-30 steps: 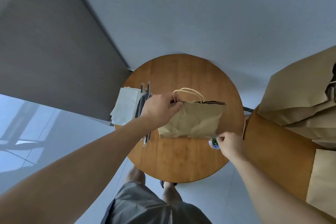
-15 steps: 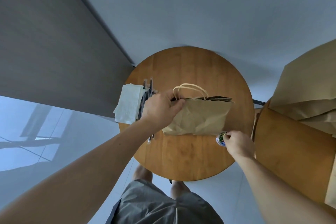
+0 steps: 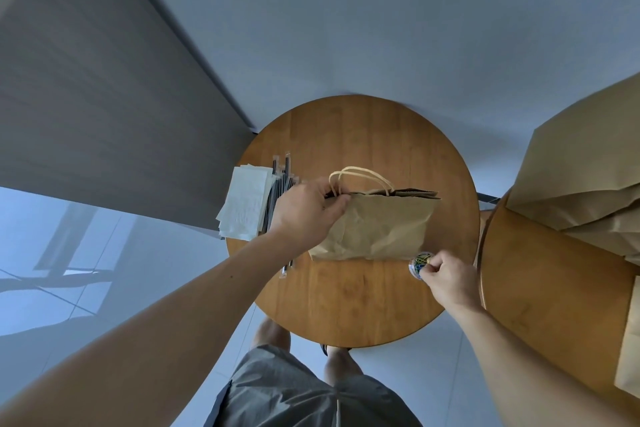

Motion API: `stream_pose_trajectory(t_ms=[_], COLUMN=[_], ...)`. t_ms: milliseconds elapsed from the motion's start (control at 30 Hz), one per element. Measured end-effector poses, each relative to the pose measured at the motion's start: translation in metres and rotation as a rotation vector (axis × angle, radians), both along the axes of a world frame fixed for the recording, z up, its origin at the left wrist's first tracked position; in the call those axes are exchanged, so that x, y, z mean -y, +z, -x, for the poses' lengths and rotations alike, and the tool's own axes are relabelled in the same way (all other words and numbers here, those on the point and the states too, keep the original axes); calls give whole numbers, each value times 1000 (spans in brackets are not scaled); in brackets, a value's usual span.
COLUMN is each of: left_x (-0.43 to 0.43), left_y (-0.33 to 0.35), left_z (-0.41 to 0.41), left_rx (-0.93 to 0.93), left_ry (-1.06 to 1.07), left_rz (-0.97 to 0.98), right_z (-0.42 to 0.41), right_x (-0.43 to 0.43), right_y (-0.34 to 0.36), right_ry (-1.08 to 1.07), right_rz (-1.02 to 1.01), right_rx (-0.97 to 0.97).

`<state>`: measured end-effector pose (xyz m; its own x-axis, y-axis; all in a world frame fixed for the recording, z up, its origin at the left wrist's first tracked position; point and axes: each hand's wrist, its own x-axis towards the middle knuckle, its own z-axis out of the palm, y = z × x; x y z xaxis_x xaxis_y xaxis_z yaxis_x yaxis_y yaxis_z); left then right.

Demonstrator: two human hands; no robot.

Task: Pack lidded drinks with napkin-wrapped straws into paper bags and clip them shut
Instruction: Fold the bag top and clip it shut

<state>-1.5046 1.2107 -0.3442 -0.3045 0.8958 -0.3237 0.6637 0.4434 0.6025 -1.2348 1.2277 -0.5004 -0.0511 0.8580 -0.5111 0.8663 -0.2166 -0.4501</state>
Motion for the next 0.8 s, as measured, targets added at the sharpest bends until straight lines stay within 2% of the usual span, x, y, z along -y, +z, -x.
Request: stream_pose_trajectory(t_ms=[267,400,600,733,800], left_x=[2,0,-7,-6,-5], left_y=[-3,-3,-1,-2,-2], left_z=[0,1,5,0,-1], left_rx=[-10,-11,14,4,-12], left_ry=[-27,-50,0,-30,-29], left_rz=[0,24,25,40,41], right_z=[0,9,32,60,77], right_x=[5,9,4,7,5], right_y=[15,47,105,142,154], right_ry=[-110,7,43,154,124], right_rz=[-117,-256,-403,-420,-328], right_rx=[-183,-323,-503,-622,-660])
